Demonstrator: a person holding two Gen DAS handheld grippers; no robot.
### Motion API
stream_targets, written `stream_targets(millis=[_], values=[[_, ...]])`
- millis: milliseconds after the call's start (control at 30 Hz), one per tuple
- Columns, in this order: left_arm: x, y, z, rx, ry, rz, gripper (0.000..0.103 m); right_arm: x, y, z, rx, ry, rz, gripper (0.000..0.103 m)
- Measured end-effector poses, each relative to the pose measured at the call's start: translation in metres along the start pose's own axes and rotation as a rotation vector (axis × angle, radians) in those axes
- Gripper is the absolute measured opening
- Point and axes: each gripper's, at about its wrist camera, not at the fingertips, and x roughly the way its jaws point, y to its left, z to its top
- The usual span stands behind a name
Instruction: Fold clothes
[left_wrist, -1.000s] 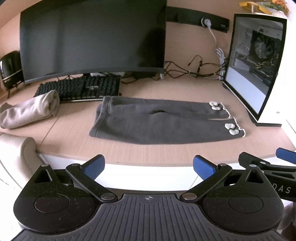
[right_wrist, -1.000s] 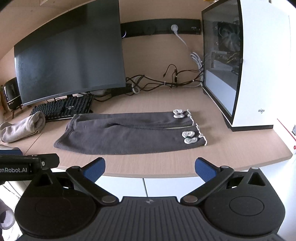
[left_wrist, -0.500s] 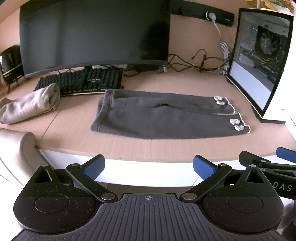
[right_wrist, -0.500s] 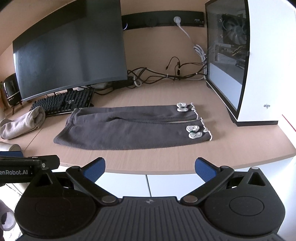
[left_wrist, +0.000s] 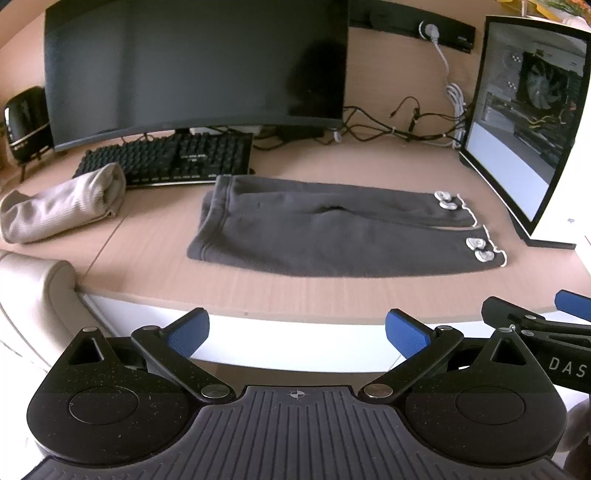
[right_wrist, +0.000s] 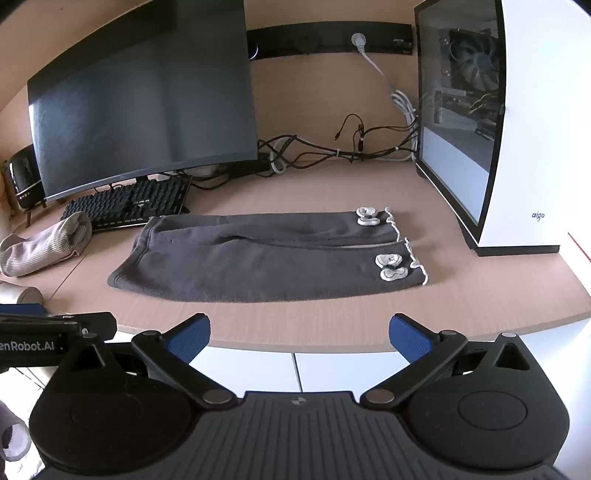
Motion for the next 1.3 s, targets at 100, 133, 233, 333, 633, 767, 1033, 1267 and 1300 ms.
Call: stream_targets(millis=[100, 133, 233, 333, 633, 767, 1033, 1267, 1300], values=[[0.0, -0.001, 0.001, 0.007, 0.0, -0.002, 0.103, 0.0, -0.001, 0.001, 0.006, -0.004, -0.009, 0.103], [0.0, -0.001, 0.001, 0.01, -0.001, -0.003, 0.103, 0.0, -0.002, 0.001, 0.009, -0.004, -0.01, 0.103], [0.001, -0.001, 0.001, 0.013, -0.001, -0.003, 0.103, 0.001, -0.002, 0.001, 0.013, -0.002, -0.012, 0.103], [0.0, 0.001, 0.001, 0.011, 0.0, -0.003, 0.103, 0.002, -0.001, 0.0, 0.011, 0.001, -0.009, 0.103], [0.0, 0.002, 0.001, 0.003, 0.002, 0.003, 0.103, 0.004, 0.001, 0.0, 0.003, 0.006, -0.005, 0.103], [-0.001, -0.002, 0.0, -0.005, 0.001, 0.008, 0.103, 0.005, 0.002, 0.0, 0.005, 0.007, -0.007, 0.103], [0.002, -0.001, 0.001, -0.004, 0.009, 0.005, 0.103, 0.008, 0.009, -0.002, 0.014, 0.01, -0.019, 0.103], [0.004, -0.001, 0.001, 0.001, 0.017, 0.004, 0.103, 0.01, 0.01, -0.002, 0.017, 0.014, -0.02, 0.103], [0.005, -0.001, 0.001, 0.001, 0.018, 0.004, 0.103, 0.011, 0.01, -0.002, 0.018, 0.015, -0.02, 0.103]])
